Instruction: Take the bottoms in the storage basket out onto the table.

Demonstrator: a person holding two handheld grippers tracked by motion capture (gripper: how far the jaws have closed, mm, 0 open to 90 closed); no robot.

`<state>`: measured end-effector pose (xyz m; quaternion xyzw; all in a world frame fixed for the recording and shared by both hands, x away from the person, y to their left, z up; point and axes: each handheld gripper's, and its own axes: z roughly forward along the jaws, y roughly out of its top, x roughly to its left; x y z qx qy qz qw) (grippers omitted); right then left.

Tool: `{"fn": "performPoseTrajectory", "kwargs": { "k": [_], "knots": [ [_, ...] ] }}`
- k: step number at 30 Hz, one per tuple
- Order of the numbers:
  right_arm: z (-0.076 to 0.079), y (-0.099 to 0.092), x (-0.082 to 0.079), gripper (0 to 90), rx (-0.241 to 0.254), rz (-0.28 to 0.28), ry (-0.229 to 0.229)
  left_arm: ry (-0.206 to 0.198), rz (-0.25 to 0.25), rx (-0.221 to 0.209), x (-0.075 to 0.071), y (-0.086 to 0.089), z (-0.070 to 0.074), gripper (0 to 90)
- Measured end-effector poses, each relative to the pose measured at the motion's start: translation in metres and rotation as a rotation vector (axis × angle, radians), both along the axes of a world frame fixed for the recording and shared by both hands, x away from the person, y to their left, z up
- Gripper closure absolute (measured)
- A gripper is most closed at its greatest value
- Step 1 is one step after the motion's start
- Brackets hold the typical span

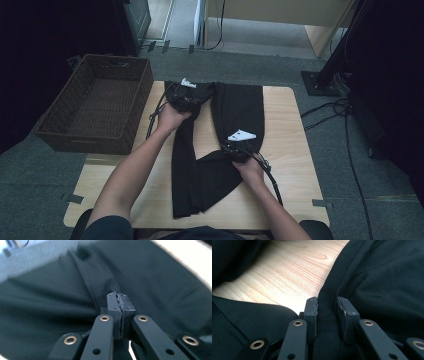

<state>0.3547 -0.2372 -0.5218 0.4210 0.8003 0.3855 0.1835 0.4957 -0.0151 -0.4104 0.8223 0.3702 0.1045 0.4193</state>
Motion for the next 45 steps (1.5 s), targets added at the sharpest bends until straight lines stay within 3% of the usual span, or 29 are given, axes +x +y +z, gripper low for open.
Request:
{"fn": "performPoseTrajectory", "kwargs": {
  "k": [3,7,11,23,30,35,36,41,45],
  "knots": [
    [0.000,0.000,0.000,71.2,-0.001,0.000,0.000,-0.028,-0.010,-0.006,-0.002,-0.002,0.008,89.3],
    [0.000,0.000,0.000,71.3,-0.002,0.001,0.000,0.039,0.002,0.026,0.002,0.003,-0.007,80.1],
    [0.000,0.000,0.000,71.3,0.000,-0.001,0.000,0.058,0.025,0.041,-0.004,0.013,-0.020,69.8],
    [0.000,0.000,0.000,71.5,0.000,-0.008,-0.003,0.125,0.023,0.052,-0.046,0.033,-0.057,62.1],
    [0.000,0.001,0.000,71.5,-0.001,-0.011,-0.003,0.126,0.003,0.088,-0.072,0.037,-0.074,60.2],
    [0.000,0.001,0.000,71.6,-0.001,-0.012,-0.004,0.130,0.008,0.139,-0.078,0.042,-0.092,63.6],
    [0.000,0.001,0.000,71.6,0.000,-0.012,-0.003,0.118,0.013,0.128,-0.080,0.044,-0.094,65.8],
    [0.000,0.001,-0.001,71.7,-0.001,-0.014,-0.001,0.093,0.025,0.144,-0.081,0.054,-0.095,89.7],
    [0.000,0.001,-0.001,71.8,-0.001,-0.014,-0.001,0.099,0.075,0.125,-0.079,0.070,-0.088,90.0]
  ]
}}
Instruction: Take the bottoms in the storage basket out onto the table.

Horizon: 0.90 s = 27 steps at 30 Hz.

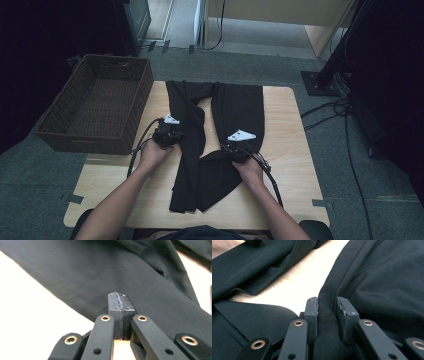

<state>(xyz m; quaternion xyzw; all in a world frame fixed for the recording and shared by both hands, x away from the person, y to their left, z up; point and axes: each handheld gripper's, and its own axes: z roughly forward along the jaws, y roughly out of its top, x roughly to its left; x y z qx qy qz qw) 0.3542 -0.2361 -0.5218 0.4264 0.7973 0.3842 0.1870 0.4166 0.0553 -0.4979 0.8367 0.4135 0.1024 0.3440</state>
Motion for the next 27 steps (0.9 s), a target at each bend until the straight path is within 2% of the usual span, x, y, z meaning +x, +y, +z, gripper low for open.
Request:
{"fn": "performPoseTrajectory", "kwargs": {
  "k": [2,4,7,11,14,18,23,24,27],
  "knots": [
    [0.000,0.000,0.000,71.9,0.000,0.000,0.000,0.009,-0.004,-0.019,-0.002,0.003,0.007,89.7],
    [0.000,0.000,0.000,72.0,-0.001,-0.001,-0.001,0.004,-0.046,-0.034,-0.008,-0.003,0.014,83.7],
    [0.000,0.000,0.000,72.1,-0.002,-0.001,-0.003,0.009,-0.084,-0.071,-0.016,-0.021,0.020,80.1],
    [0.000,0.000,0.000,72.1,-0.001,-0.003,-0.001,0.032,-0.137,-0.086,-0.023,-0.047,0.019,78.5],
    [0.000,0.000,0.000,72.1,-0.002,-0.002,0.000,0.047,-0.174,-0.079,-0.028,-0.064,0.013,77.4],
    [0.000,0.000,0.000,72.2,-0.003,0.000,0.000,0.057,-0.201,-0.042,-0.032,-0.077,0.005,75.6],
    [0.000,0.000,0.000,72.1,-0.003,0.001,-0.002,0.062,-0.187,0.005,-0.032,-0.075,-0.003,68.2],
    [0.000,0.000,0.000,72.2,-0.003,0.001,-0.002,0.060,-0.183,0.004,-0.033,-0.073,-0.004,65.5],
    [0.000,0.000,0.000,72.1,-0.004,0.001,-0.002,0.027,-0.179,0.034,-0.036,-0.067,-0.004,59.3]
  ]
}}
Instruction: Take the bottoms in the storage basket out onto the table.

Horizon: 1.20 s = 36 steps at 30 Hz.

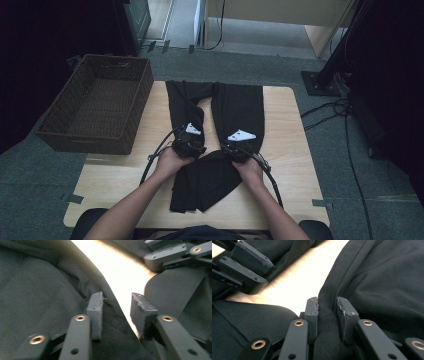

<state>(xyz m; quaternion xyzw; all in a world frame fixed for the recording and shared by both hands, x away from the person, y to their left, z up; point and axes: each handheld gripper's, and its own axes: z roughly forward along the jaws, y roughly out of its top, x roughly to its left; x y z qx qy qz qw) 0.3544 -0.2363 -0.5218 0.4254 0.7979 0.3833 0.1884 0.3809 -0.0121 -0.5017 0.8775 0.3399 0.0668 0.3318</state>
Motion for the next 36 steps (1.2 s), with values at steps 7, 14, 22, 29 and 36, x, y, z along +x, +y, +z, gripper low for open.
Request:
{"fn": "performPoseTrajectory", "kwargs": {
  "k": [7,14,22,29,36],
  "knots": [
    [0.000,0.001,0.000,72.1,-0.001,-0.004,-0.001,-0.097,0.009,0.027,-0.005,0.008,-0.004,74.7],
    [0.000,0.001,0.000,72.2,0.000,-0.005,0.000,-0.047,0.069,-0.026,0.005,0.026,0.001,90.0],
    [0.000,0.001,-0.001,72.6,0.001,-0.010,0.000,-0.088,0.096,-0.197,0.016,0.040,0.061,90.0],
    [0.000,0.001,-0.001,72.6,0.002,-0.010,0.001,-0.142,0.121,-0.337,0.025,0.046,0.100,90.0],
    [0.000,0.001,-0.001,72.7,0.002,-0.011,0.002,-0.079,0.146,-0.241,0.026,0.047,0.078,75.8]
  ]
}}
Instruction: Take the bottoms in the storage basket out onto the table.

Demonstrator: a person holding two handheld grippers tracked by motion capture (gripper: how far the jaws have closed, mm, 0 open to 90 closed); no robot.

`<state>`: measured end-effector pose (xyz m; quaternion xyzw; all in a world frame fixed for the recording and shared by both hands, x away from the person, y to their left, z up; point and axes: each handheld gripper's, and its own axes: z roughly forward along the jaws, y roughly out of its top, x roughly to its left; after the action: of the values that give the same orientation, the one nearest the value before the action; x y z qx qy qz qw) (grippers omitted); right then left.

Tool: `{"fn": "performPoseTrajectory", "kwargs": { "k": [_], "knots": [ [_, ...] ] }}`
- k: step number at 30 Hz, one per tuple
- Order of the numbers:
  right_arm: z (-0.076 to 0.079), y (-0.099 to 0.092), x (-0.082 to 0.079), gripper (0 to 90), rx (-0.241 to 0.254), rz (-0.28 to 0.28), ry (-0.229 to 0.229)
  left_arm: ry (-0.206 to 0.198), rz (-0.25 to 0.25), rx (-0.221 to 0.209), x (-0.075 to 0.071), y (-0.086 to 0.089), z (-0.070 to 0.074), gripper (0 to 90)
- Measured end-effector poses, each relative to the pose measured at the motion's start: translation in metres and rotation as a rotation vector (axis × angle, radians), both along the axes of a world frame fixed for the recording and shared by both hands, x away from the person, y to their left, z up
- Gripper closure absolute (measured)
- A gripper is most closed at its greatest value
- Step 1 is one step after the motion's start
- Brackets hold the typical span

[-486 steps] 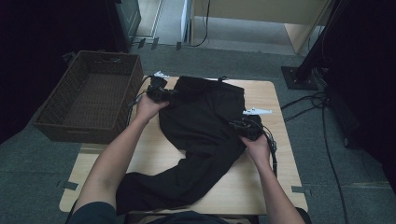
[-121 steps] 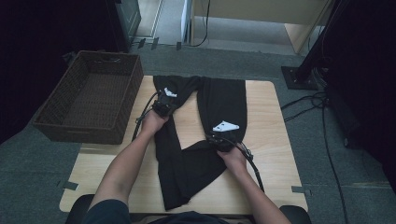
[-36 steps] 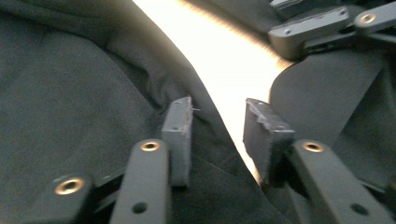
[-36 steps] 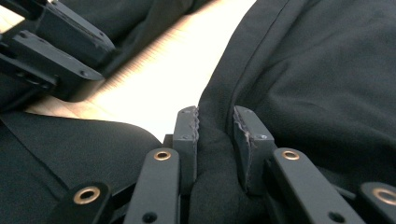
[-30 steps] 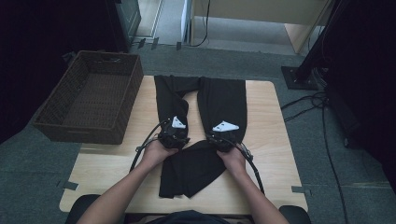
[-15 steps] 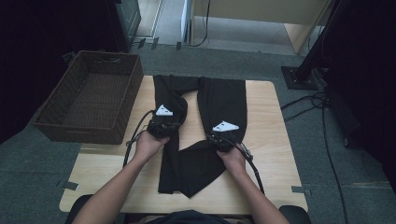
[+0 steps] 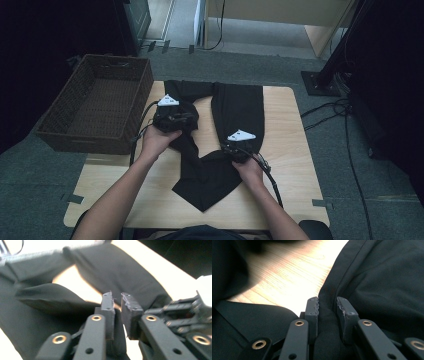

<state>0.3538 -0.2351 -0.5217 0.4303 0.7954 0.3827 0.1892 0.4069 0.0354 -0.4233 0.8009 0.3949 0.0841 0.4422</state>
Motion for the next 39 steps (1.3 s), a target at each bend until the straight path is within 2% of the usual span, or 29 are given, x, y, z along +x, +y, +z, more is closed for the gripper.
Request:
{"fn": "performPoseTrajectory", "kwargs": {
  "k": [3,7,12,14,17,21,23,27,28,30,31,32,33,37,39],
  "knots": [
    [0.000,0.000,0.000,72.6,0.000,0.000,0.000,0.037,-0.001,0.024,-0.006,0.004,-0.014,71.9],
    [0.000,0.000,0.000,72.7,-0.001,0.001,-0.002,0.068,-0.013,0.081,-0.018,0.006,-0.032,67.1],
    [0.000,0.000,0.000,72.6,-0.001,0.000,-0.002,0.121,-0.035,0.104,-0.033,0.009,-0.051,61.3],
    [0.000,0.000,0.000,72.6,-0.002,0.001,-0.001,0.128,-0.044,0.106,-0.041,0.008,-0.056,60.3],
    [0.000,0.000,0.000,72.6,-0.002,0.000,-0.001,0.123,-0.075,0.088,-0.053,0.004,-0.058,59.1],
    [0.000,0.000,0.000,72.6,-0.001,0.001,0.000,0.122,-0.129,0.100,-0.071,-0.012,-0.059,55.9],
    [0.000,0.000,0.000,72.7,-0.002,0.001,0.001,0.123,-0.139,0.104,-0.077,-0.019,-0.062,54.9],
    [0.000,0.000,0.000,72.7,-0.002,0.001,0.000,0.106,-0.152,0.198,-0.080,-0.029,-0.076,51.1],
    [0.000,0.000,0.000,72.6,-0.002,0.001,0.000,0.090,-0.153,0.202,-0.080,-0.030,-0.079,51.3],
    [0.000,0.000,0.000,72.6,-0.001,0.001,0.001,0.057,-0.134,0.211,-0.080,-0.029,-0.081,55.2],
    [0.000,0.000,0.000,72.6,-0.001,0.001,0.001,0.037,-0.127,0.217,-0.081,-0.028,-0.082,60.1],
    [0.000,0.000,0.000,72.7,-0.002,0.000,0.000,0.004,-0.122,0.226,-0.083,-0.027,-0.084,68.9],
    [0.000,0.000,0.000,72.6,-0.002,0.002,-0.001,-0.018,-0.125,0.219,-0.084,-0.025,-0.086,74.1],
    [0.000,0.000,0.000,72.6,-0.003,0.003,-0.001,-0.019,-0.137,0.226,-0.082,-0.023,-0.085,85.3],
    [0.000,0.000,0.000,72.7,-0.002,0.000,0.000,0.006,-0.132,0.210,-0.080,-0.023,-0.083,87.6]
  ]
}}
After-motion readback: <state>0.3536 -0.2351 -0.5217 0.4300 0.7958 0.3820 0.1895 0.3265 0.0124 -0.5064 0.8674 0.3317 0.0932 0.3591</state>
